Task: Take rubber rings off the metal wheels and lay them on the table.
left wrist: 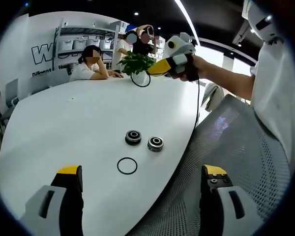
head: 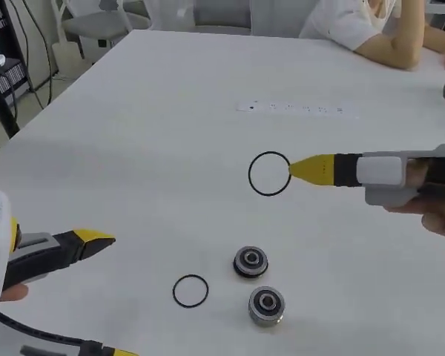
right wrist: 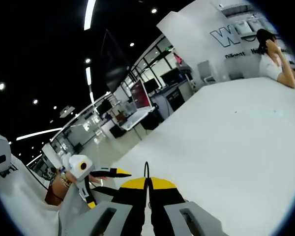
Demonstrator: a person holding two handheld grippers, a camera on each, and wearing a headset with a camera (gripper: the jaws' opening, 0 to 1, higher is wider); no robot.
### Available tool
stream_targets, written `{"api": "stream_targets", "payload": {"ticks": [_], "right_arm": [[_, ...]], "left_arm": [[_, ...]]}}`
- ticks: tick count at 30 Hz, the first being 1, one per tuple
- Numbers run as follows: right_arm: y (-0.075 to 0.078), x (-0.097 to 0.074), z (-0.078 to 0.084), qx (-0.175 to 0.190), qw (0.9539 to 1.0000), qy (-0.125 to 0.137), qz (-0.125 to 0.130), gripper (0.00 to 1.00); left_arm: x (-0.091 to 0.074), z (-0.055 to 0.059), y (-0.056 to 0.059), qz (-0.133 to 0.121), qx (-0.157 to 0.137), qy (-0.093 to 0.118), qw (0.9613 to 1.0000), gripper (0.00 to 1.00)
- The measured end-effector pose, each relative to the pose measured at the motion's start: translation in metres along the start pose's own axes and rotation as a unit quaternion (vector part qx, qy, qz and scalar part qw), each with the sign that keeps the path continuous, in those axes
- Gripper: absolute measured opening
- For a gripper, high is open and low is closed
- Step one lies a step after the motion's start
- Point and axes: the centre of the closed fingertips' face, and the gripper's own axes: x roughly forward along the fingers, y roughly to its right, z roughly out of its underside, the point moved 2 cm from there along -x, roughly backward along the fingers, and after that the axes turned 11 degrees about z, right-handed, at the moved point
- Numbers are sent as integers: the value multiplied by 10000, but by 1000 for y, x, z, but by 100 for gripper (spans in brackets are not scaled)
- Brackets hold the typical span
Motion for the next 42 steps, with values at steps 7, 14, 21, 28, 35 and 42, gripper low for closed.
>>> {"api": "stream_targets", "payload": {"ticks": [7,14,21,28,35,42], "right_arm": [[-11,19,11,-368,9984,-416,-105,0],[-22,42,32,-660,9932,-940,-198,0],[-32,59,57,-826,9859,-1425,-286,0],[-38,67,73,-826,9830,-1609,-324,0],[-32,72,93,-620,9829,-1714,-275,0],[-23,75,106,-401,9824,-1811,-221,0]], "left_arm": [[0,1,0,-10,-41,19,10000,99],[1,4,0,-17,-96,-20,10000,99],[1,7,-1,-28,-158,-38,9999,99],[2,8,-1,-17,-155,-80,9998,99],[2,9,-1,-18,-190,-88,9998,99],[3,9,-1,-18,-212,-95,9997,99]]}}
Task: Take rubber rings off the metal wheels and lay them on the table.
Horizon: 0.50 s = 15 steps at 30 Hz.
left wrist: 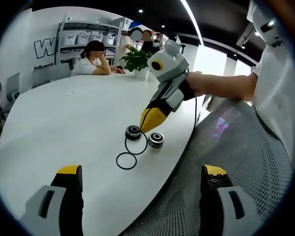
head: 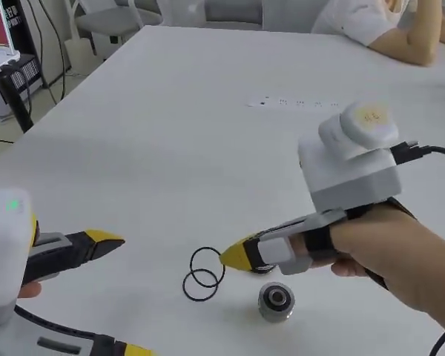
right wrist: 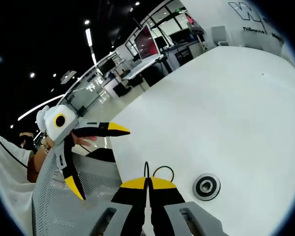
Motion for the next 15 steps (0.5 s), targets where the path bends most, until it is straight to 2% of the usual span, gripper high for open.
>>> {"api": "stream_targets", "payload": {"ticks": [10,15], "right_arm": [[11,12,12,272,9995,-128,81,0],[11,19,15,457,9989,-133,45,0]], "left_arm": [[-2,0,-3,-96,-71,80,9999,98],[-2,0,-4,-92,-100,90,9999,97]]}}
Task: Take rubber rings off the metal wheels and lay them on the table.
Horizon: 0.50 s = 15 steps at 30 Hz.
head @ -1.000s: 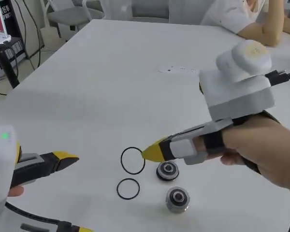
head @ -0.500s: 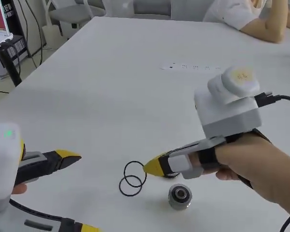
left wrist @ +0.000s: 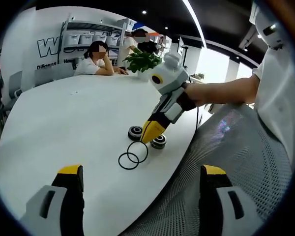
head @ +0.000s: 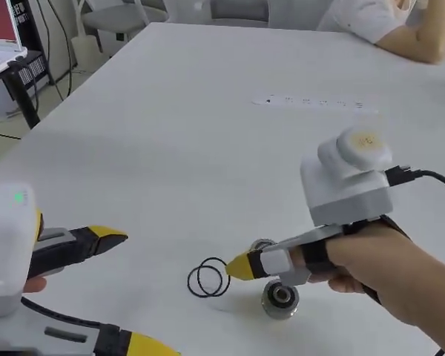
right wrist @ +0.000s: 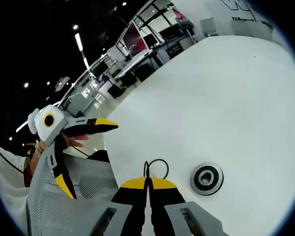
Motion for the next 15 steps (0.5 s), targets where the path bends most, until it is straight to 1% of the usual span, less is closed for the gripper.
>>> {"api": "stream_targets", "payload": {"ticks": [2,5,9,10,12,15], "right_arm": [[0,3,3,18,10000,-44,25,0],[7,6,5,28,9998,-68,203,0],[13,6,4,134,9995,-60,269,0],[16,7,3,149,9995,-55,286,0],[21,8,4,125,9992,-77,381,0],[23,7,4,74,9989,-78,456,0]], "left_arm": [[0,0,0,1,-5,5,10000,97],[0,0,0,2,-20,11,10000,97],[1,0,0,3,-32,-3,10000,97],[1,0,0,6,-32,-10,10000,97],[1,0,0,5,-30,-20,10000,97],[1,1,0,-9,-26,-37,10000,97]]}}
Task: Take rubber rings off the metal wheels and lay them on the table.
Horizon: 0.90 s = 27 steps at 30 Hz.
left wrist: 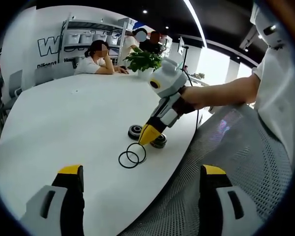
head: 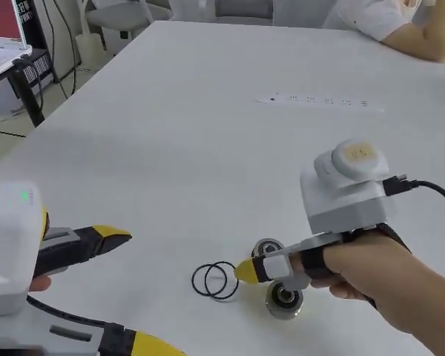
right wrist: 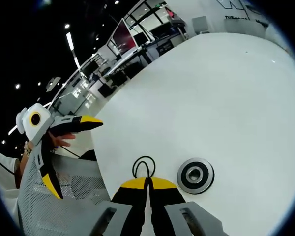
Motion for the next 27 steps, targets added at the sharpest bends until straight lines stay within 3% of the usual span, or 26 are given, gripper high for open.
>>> {"api": "stream_targets", "payload": {"ticks": [20,27], "right_arm": [[9,-6,-3,-188,9994,58,288,1],[7,-14,-8,-222,9993,189,253,1]], "left_arm": [[0,4,0,-6,26,-171,9999,97],[0,6,0,7,35,-214,9998,97]]}}
